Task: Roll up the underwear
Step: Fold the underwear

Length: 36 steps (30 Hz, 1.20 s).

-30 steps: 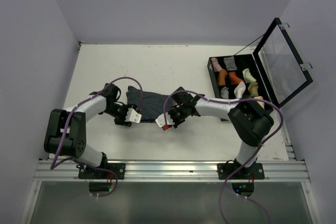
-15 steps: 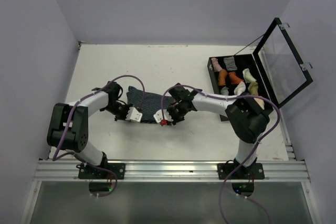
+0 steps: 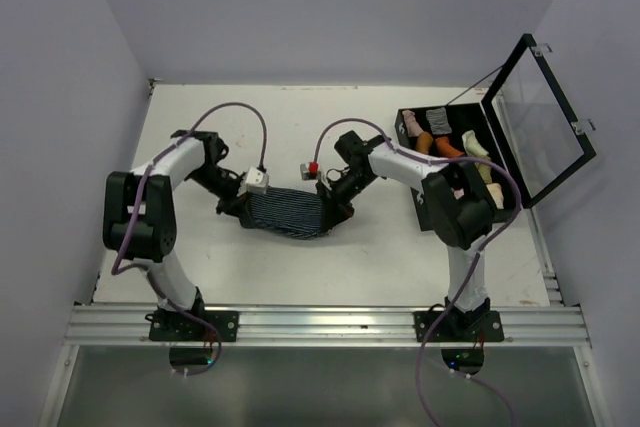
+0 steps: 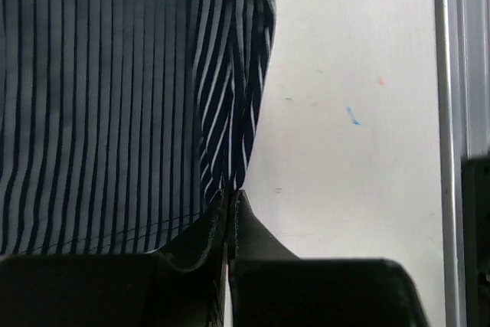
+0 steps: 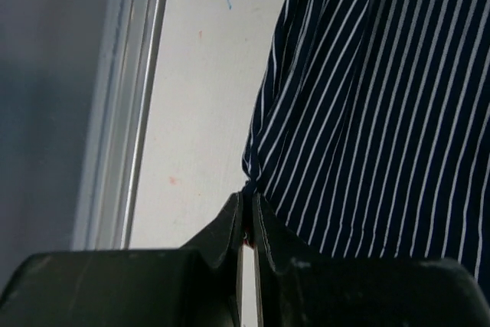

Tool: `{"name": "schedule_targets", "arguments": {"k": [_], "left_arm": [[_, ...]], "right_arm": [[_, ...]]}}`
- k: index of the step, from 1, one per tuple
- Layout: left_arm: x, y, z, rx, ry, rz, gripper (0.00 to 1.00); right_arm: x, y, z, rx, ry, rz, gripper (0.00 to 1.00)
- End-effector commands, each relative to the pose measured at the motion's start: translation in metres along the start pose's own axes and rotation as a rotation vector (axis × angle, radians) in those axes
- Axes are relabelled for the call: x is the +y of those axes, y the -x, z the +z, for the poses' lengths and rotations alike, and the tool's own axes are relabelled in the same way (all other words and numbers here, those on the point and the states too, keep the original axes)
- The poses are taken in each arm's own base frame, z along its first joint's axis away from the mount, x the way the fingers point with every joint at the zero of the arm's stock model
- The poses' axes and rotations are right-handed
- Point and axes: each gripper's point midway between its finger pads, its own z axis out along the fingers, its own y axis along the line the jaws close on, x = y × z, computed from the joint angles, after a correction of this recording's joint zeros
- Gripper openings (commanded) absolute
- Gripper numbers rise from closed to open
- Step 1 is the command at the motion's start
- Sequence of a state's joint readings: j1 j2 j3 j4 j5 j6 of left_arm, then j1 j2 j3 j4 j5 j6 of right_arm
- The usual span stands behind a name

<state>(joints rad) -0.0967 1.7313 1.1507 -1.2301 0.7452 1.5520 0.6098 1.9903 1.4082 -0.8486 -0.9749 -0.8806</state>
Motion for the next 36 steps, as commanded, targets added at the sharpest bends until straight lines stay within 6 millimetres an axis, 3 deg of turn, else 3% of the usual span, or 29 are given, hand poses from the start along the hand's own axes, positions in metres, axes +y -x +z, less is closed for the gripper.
{"name": "schedule_targets", "arguments": {"k": [1, 3, 4, 5, 7, 9, 12, 13, 17, 22, 27, 30, 36], "left_arm": [[0.022, 0.028, -0.018, -0.177, 0.001, -0.285, 0.00], [0.047, 0.030, -0.023, -0.222, 0.008, -0.390, 0.00], [0.056, 0.024, -0.017, -0.234, -0.017, -0.454, 0.00], [0.070, 0.028, -0.023, -0.252, -0.001, -0.501, 0.00], [0.086, 0.026, -0.017, -0.305, -0.031, -0.584, 0.00], [0.105, 0.025, -0.026, -0.352, -0.017, -0.663, 0.00], [0.126, 0.013, -0.017, -0.383, -0.024, -0.763, 0.00], [0.130, 0.005, -0.013, -0.376, -0.020, -0.792, 0.00], [0.147, -0.026, 0.001, -0.309, 0.059, -0.897, 0.00], [0.143, -0.050, 0.009, -0.217, 0.080, -0.934, 0.00], [0.133, -0.064, 0.013, -0.129, 0.089, -0.904, 0.00], [0.132, -0.066, 0.013, -0.124, 0.094, -0.896, 0.00], [0.129, -0.070, 0.012, -0.090, 0.115, -0.873, 0.00]], "right_arm": [[0.008, 0.020, -0.018, -0.167, 0.149, 0.388, 0.00], [-0.003, 0.022, -0.020, -0.225, 0.196, 0.491, 0.00], [-0.014, 0.028, -0.030, -0.256, 0.192, 0.540, 0.00], [-0.018, 0.033, -0.035, -0.288, 0.214, 0.570, 0.00], [-0.037, 0.033, -0.041, -0.321, 0.230, 0.680, 0.00], [-0.051, 0.028, -0.043, -0.321, 0.218, 0.740, 0.00], [-0.082, 0.016, -0.037, -0.336, 0.159, 0.929, 0.00], [-0.098, 0.021, -0.042, -0.379, 0.139, 0.993, 0.00], [-0.121, 0.011, -0.044, -0.381, 0.042, 1.069, 0.00], [-0.138, 0.022, -0.063, -0.417, -0.057, 1.068, 0.00], [-0.157, 0.062, -0.100, -0.453, -0.202, 0.845, 0.00], [-0.177, 0.055, -0.098, -0.406, -0.228, 0.831, 0.00], [-0.197, 0.036, -0.086, -0.378, -0.269, 0.823, 0.00]]}}
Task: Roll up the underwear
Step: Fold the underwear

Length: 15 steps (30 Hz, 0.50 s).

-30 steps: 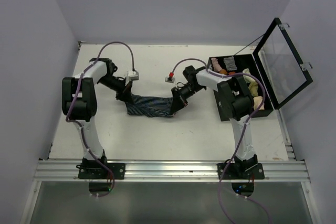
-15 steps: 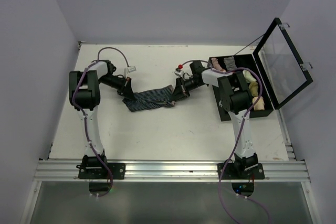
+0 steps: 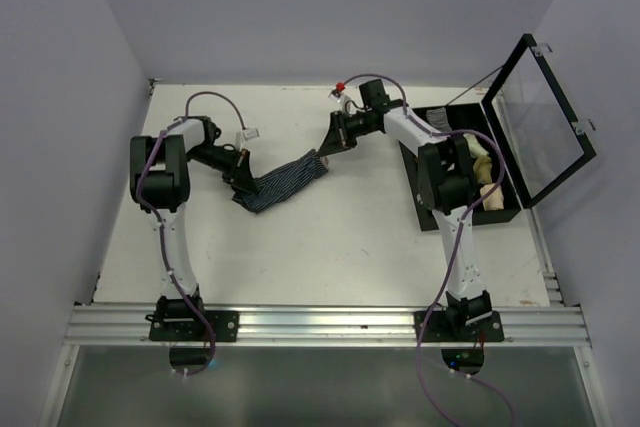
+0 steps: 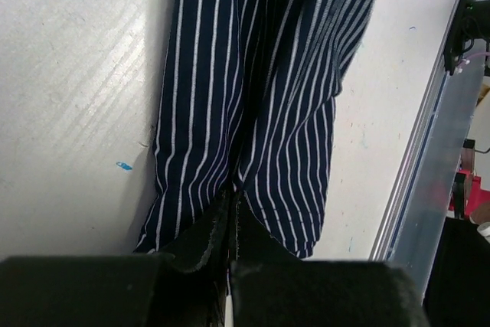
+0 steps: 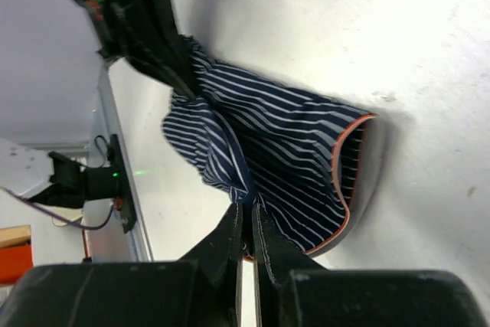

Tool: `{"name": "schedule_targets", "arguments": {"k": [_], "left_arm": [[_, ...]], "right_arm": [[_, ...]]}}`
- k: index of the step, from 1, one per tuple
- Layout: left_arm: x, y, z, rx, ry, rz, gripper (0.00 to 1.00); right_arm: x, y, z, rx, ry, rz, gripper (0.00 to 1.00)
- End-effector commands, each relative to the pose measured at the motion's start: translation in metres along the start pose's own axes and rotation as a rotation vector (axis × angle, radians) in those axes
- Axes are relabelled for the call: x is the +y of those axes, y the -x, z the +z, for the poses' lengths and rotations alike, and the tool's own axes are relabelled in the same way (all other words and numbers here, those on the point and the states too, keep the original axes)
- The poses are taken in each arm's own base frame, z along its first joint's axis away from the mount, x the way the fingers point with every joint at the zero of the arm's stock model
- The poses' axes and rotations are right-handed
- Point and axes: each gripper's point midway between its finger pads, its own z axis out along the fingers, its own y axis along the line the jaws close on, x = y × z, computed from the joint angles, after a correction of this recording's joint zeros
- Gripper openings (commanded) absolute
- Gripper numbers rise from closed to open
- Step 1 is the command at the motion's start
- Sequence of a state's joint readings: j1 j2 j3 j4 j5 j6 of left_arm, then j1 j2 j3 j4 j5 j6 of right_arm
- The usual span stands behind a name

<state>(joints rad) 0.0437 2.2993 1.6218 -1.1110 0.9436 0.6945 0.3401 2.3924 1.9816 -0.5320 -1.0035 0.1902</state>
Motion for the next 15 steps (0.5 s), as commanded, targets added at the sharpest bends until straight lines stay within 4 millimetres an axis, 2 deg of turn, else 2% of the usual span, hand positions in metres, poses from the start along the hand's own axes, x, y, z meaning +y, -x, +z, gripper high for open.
{"name": "schedule_targets", "arguments": {"k": [1, 6, 11, 12, 13, 15], "left_arm": [[0.037, -0.028, -0.003, 0.120, 0.156, 0.067, 0.00], [0.035, -0.033, -0.003, 0.125, 0.169, 0.068, 0.00], [0.039, -0.039, -0.005, 0.128, 0.215, 0.073, 0.00], [0.039, -0.038, -0.006, 0.126, 0.223, 0.074, 0.00], [0.040, -0.039, -0.006, 0.126, 0.231, 0.075, 0.00], [0.041, -0.039, -0.009, 0.130, 0.250, 0.081, 0.00]], "right_arm": [[-0.038, -0.017, 0.013, 0.044, -0.077, 0.010, 0.00], [-0.065, -0.011, 0.024, 0.038, -0.140, -0.031, 0.00], [-0.079, -0.014, 0.029, 0.050, -0.171, -0.041, 0.00], [-0.078, -0.017, 0.030, 0.065, -0.172, -0.054, 0.07], [-0.076, -0.018, 0.029, 0.070, -0.166, -0.058, 0.19], [-0.063, -0.012, 0.021, 0.070, -0.158, -0.084, 0.30]]}}
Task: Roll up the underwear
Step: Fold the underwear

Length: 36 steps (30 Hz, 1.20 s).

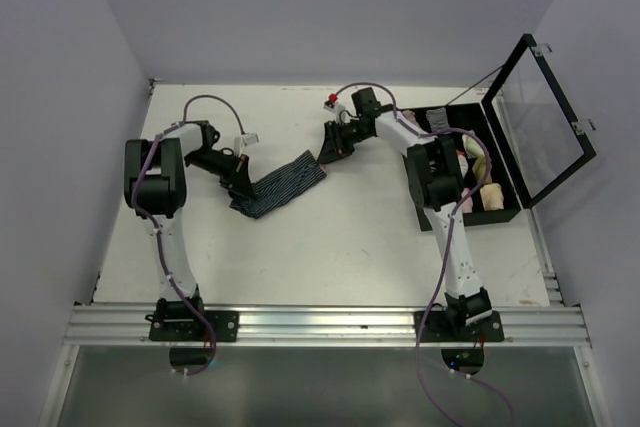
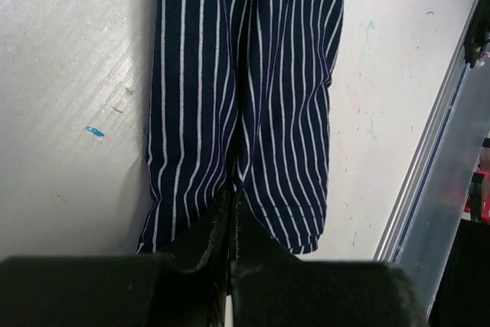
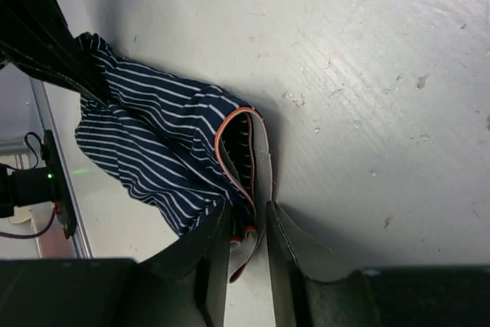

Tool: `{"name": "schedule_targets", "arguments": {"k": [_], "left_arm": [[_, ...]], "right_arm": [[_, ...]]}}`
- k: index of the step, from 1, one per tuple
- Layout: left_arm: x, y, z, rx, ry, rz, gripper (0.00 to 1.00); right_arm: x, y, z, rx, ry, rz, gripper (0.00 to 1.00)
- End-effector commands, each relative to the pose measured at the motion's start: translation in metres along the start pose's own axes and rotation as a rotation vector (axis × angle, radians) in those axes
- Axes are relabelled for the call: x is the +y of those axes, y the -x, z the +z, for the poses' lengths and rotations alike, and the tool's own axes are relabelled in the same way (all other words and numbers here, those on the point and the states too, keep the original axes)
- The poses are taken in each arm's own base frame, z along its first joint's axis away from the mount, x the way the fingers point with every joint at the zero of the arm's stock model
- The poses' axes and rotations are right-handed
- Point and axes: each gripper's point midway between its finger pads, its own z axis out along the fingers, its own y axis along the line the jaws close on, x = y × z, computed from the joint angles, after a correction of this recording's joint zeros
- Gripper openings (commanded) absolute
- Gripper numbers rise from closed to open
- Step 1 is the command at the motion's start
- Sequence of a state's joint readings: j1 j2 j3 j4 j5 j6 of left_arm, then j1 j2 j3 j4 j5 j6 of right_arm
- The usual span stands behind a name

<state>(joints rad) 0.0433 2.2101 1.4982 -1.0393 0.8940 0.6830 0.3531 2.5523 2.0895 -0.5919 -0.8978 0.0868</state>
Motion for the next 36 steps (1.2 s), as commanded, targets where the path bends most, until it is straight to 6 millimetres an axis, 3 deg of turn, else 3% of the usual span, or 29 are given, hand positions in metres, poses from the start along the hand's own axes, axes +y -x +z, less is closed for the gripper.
{"name": "schedule_targets", "arguments": {"k": [1, 7, 9, 11, 12, 17, 19, 23, 25, 26, 28, 29, 31, 32, 34, 35, 36], "left_arm": [[0.046, -0.023, -0.005, 0.115, 0.205, 0.071, 0.00], [0.058, -0.017, -0.014, 0.136, 0.266, 0.128, 0.03], [0.062, -0.015, -0.017, 0.143, 0.288, 0.146, 0.04], [0.066, -0.011, -0.022, 0.149, 0.313, 0.171, 0.06], [0.068, -0.006, -0.024, 0.146, 0.321, 0.184, 0.07], [0.083, 0.000, -0.033, 0.191, 0.378, 0.260, 0.11], [0.090, 0.003, -0.033, 0.218, 0.401, 0.308, 0.13], [0.104, 0.011, -0.031, 0.239, 0.421, 0.340, 0.19], [0.111, 0.030, -0.036, 0.210, 0.447, 0.362, 0.23], [0.117, 0.034, -0.034, 0.204, 0.450, 0.362, 0.24], [0.123, 0.061, -0.041, 0.155, 0.491, 0.389, 0.28], [0.129, 0.065, -0.038, 0.151, 0.494, 0.389, 0.29], [0.131, 0.096, -0.044, 0.098, 0.527, 0.432, 0.38], [0.135, 0.103, -0.044, 0.083, 0.533, 0.434, 0.42], [0.126, 0.138, -0.041, 0.037, 0.564, 0.497, 0.48], [0.124, 0.148, -0.042, 0.020, 0.583, 0.512, 0.52], [0.118, 0.166, -0.042, -0.008, 0.605, 0.542, 0.55]], "right_arm": [[0.002, 0.009, -0.014, 0.003, -0.058, -0.114, 0.31], [0.047, 0.064, -0.060, -0.143, -0.113, -0.342, 0.35], [0.056, 0.081, -0.061, -0.197, -0.121, -0.394, 0.37], [0.052, 0.084, -0.052, -0.197, -0.129, -0.406, 0.36], [0.060, 0.086, -0.046, -0.195, -0.109, -0.426, 0.36], [0.053, 0.065, 0.010, -0.123, -0.075, -0.422, 0.34], [0.049, 0.058, 0.023, -0.108, -0.073, -0.414, 0.34], [0.024, 0.019, 0.046, -0.010, -0.112, -0.370, 0.27], [0.020, 0.006, 0.047, 0.015, -0.114, -0.349, 0.23], [0.013, -0.010, 0.049, 0.046, -0.118, -0.318, 0.21], [0.019, -0.021, 0.045, 0.067, -0.108, -0.287, 0.17], [0.019, -0.038, 0.046, 0.101, -0.100, -0.255, 0.16], [0.029, -0.050, 0.041, 0.117, -0.082, -0.206, 0.13], [0.029, -0.069, 0.042, 0.148, -0.072, -0.156, 0.13], [0.050, -0.068, 0.039, 0.113, -0.027, -0.054, 0.14], [0.052, -0.084, 0.042, 0.127, -0.013, 0.007, 0.16], [0.068, -0.073, 0.044, 0.078, 0.035, 0.051, 0.17]]}}
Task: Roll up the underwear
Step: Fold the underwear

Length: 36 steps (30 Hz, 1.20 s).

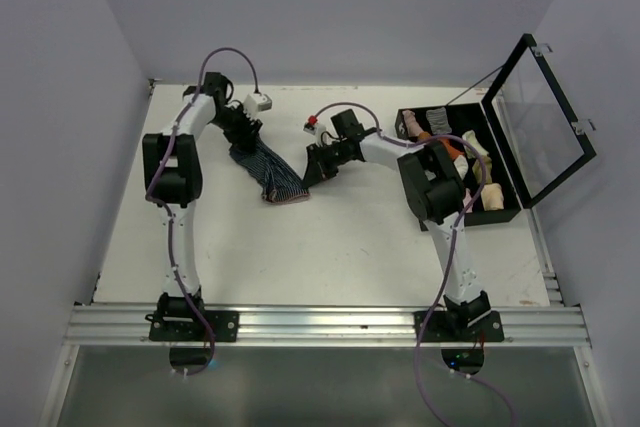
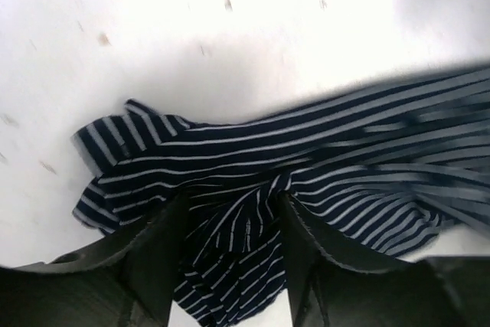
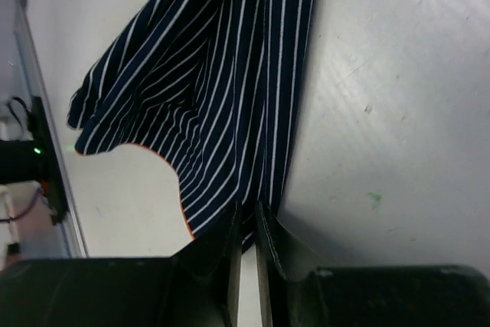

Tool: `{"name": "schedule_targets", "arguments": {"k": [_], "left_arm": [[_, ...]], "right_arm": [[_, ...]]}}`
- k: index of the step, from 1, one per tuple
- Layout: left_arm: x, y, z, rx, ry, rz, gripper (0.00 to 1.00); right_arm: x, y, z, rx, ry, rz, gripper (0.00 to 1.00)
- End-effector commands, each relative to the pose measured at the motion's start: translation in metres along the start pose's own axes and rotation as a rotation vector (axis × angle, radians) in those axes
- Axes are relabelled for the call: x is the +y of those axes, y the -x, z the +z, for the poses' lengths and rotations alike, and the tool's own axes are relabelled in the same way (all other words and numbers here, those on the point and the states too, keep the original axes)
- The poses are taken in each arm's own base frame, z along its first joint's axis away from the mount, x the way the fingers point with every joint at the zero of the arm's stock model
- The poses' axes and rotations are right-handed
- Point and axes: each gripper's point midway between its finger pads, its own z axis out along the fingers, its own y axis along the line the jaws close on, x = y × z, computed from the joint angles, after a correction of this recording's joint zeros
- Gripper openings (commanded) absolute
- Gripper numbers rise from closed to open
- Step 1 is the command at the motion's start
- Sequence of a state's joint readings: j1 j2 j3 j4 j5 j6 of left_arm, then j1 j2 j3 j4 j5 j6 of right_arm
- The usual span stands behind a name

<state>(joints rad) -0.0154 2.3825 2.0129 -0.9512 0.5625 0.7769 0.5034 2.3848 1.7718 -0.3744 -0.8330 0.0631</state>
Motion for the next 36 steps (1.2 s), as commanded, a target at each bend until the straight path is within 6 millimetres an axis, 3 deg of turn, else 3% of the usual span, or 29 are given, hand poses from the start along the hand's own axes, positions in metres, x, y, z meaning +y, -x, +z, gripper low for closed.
{"name": "schedule_targets", "arguments": {"k": [1, 2, 4, 5, 6, 7, 8, 9, 11, 12, 13, 14, 18, 19, 20, 21, 23, 26, 32, 36], "left_arm": [[0.047, 0.044, 0.011, -0.058, 0.216, 0.112, 0.57], [0.046, 0.061, 0.001, -0.098, 0.235, 0.129, 0.58], [0.047, 0.088, -0.017, -0.179, 0.279, 0.141, 0.63], [0.042, 0.107, -0.040, -0.231, 0.306, 0.171, 0.64], [0.038, 0.105, -0.043, -0.237, 0.308, 0.174, 0.67], [0.038, 0.116, -0.055, -0.273, 0.337, 0.199, 0.69], [0.030, 0.133, -0.082, -0.320, 0.372, 0.228, 0.79], [0.024, 0.129, -0.084, -0.326, 0.372, 0.217, 1.00], [0.019, 0.148, -0.118, -0.401, 0.445, 0.208, 1.00], [0.017, 0.142, -0.120, -0.400, 0.462, 0.175, 1.00], [0.019, 0.148, -0.129, -0.451, 0.499, 0.097, 1.00], [0.026, 0.146, -0.149, -0.461, 0.597, 0.021, 1.00], [0.013, 0.102, -0.137, -0.384, 0.498, -0.130, 1.00], [-0.017, 0.088, -0.121, -0.348, 0.313, -0.155, 1.00], [-0.032, 0.076, -0.109, -0.318, 0.206, -0.175, 0.99], [-0.034, 0.047, -0.113, -0.297, 0.137, -0.245, 0.91], [-0.062, 0.006, -0.107, -0.286, -0.002, -0.396, 0.83], [-0.088, -0.032, -0.100, -0.226, -0.002, -0.438, 0.71], [-0.115, -0.078, -0.081, -0.104, -0.042, -0.502, 0.66], [-0.129, -0.085, -0.073, -0.086, -0.110, -0.524, 0.67]], "right_arm": [[0.033, -0.013, 0.000, -0.012, 0.058, 0.220, 0.18], [0.044, -0.019, 0.005, -0.012, 0.086, 0.243, 0.18], [0.067, -0.001, 0.006, -0.069, 0.154, 0.253, 0.19], [0.081, 0.000, 0.007, -0.072, 0.175, 0.244, 0.19], [0.086, 0.004, 0.007, -0.084, 0.191, 0.241, 0.19], [0.090, 0.004, 0.008, -0.082, 0.199, 0.237, 0.19], [0.096, 0.002, 0.008, -0.077, 0.205, 0.229, 0.19], [0.097, 0.002, 0.006, -0.082, 0.209, 0.219, 0.19], [0.098, -0.001, 0.003, -0.081, 0.209, 0.216, 0.19], [0.102, 0.002, -0.004, -0.088, 0.207, 0.190, 0.20], [0.104, 0.003, -0.008, -0.092, 0.205, 0.174, 0.21], [0.102, 0.007, -0.015, -0.110, 0.186, 0.161, 0.21], [0.109, 0.026, -0.047, -0.192, 0.092, 0.012, 0.24], [0.109, 0.027, -0.050, -0.201, 0.063, -0.009, 0.24], [0.110, 0.028, -0.052, -0.210, 0.053, -0.022, 0.24], [0.116, 0.033, -0.053, -0.231, 0.060, -0.043, 0.24], [0.121, 0.031, -0.047, -0.224, 0.067, -0.020, 0.23], [0.121, 0.017, -0.028, -0.163, 0.080, 0.029, 0.22], [0.099, -0.002, 0.007, -0.111, 0.061, 0.099, 0.21], [0.084, -0.012, 0.015, -0.074, 0.023, 0.113, 0.21]]}}
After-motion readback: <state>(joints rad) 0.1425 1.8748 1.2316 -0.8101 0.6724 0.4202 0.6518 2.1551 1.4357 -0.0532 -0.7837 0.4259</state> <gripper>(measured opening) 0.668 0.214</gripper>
